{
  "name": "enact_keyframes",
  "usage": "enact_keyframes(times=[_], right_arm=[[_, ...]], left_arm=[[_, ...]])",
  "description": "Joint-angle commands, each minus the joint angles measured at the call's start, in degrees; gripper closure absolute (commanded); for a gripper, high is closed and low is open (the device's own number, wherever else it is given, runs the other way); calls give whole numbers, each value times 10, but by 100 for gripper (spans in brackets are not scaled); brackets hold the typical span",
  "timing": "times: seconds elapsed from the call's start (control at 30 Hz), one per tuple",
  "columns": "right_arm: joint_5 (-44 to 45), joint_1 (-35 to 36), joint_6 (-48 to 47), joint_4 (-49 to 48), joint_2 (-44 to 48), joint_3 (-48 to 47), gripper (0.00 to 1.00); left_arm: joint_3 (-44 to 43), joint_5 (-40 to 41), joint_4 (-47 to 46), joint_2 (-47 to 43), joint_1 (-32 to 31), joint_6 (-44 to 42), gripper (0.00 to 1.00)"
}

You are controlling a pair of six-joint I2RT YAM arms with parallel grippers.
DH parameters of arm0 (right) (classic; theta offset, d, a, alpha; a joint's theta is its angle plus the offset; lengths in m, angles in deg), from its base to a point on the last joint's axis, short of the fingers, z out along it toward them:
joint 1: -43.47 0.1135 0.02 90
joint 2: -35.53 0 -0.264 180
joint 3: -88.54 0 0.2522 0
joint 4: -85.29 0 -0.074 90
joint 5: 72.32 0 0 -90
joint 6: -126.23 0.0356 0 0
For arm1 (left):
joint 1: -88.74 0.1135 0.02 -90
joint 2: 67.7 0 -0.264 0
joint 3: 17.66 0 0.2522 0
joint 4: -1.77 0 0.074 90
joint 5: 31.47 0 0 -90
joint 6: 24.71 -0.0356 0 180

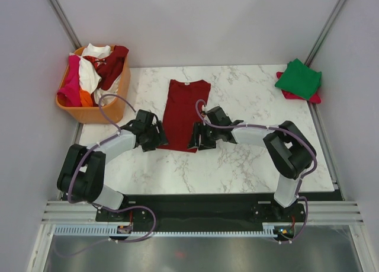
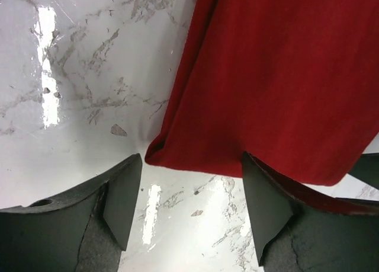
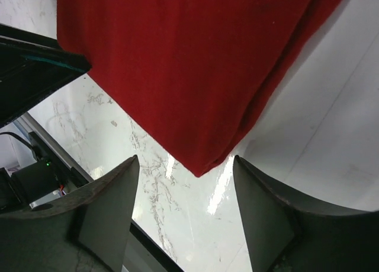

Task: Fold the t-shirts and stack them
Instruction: Fold the tshirt

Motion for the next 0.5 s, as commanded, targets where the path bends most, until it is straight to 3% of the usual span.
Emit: enact_keyframes(times=[0.0, 0.3, 0.47], right_arm=[[-14, 6, 18, -37, -19, 3, 29], [-12, 9, 29, -45, -33, 22, 48], [-6, 8, 31, -62, -42, 28, 60]], left_arm=[[5, 19, -38, 13, 1, 12, 25], [1, 27, -58, 40, 1, 10, 34], [-2, 27, -74, 65, 1, 10, 55]])
